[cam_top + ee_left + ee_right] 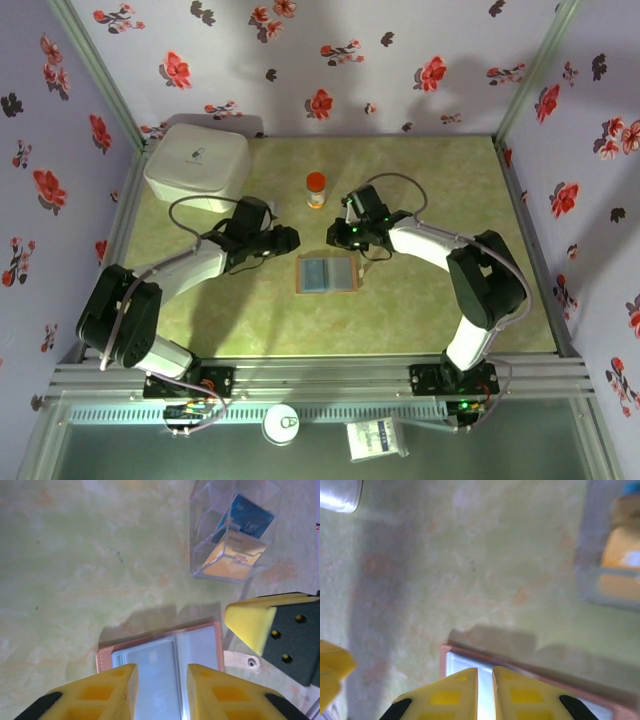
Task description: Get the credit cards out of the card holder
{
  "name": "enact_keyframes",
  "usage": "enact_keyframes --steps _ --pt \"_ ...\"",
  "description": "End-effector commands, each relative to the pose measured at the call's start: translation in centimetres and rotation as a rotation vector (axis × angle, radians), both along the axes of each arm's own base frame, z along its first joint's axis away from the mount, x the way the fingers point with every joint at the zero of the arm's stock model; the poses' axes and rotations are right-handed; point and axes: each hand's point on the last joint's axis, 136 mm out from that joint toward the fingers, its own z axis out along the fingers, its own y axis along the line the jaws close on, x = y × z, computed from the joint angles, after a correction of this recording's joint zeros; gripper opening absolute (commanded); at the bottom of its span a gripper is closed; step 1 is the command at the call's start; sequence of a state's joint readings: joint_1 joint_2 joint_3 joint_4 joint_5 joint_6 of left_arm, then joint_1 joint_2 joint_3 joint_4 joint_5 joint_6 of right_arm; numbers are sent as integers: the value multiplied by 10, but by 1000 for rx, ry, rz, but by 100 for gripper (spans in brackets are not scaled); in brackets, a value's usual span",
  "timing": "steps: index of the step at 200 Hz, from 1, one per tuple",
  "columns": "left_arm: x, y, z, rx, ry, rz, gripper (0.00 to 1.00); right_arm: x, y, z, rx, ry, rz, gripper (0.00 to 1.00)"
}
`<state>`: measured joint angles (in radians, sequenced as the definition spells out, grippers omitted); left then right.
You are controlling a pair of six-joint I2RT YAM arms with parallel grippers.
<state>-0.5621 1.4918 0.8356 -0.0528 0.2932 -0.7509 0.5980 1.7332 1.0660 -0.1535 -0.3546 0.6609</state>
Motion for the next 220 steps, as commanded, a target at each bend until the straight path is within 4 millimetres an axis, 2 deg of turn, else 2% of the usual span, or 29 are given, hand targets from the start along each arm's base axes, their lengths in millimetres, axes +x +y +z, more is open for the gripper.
enact_keyframes --steps 1,27,55,84,127,220 --pt "-8 -9 -9 -12 36 -22 30 -5 10 4 35 43 -47 15" --pt "-17 -9 -21 8 74 -30 25 -19 11 -9 13 95 -45 14" --pt "-25 -10 -29 5 87 -38 25 -28 13 -15 3 113 -33 14" --pt "-34 -11 -43 24 131 -48 12 -33 17 -16 17 122 -22 19" --pt "-43 -11 -64 49 190 -54 3 -37 17 -18 14 132 -19 25" --pt "-51 -5 -86 107 256 -60 0 -52 25 -33 7 194 2 27"
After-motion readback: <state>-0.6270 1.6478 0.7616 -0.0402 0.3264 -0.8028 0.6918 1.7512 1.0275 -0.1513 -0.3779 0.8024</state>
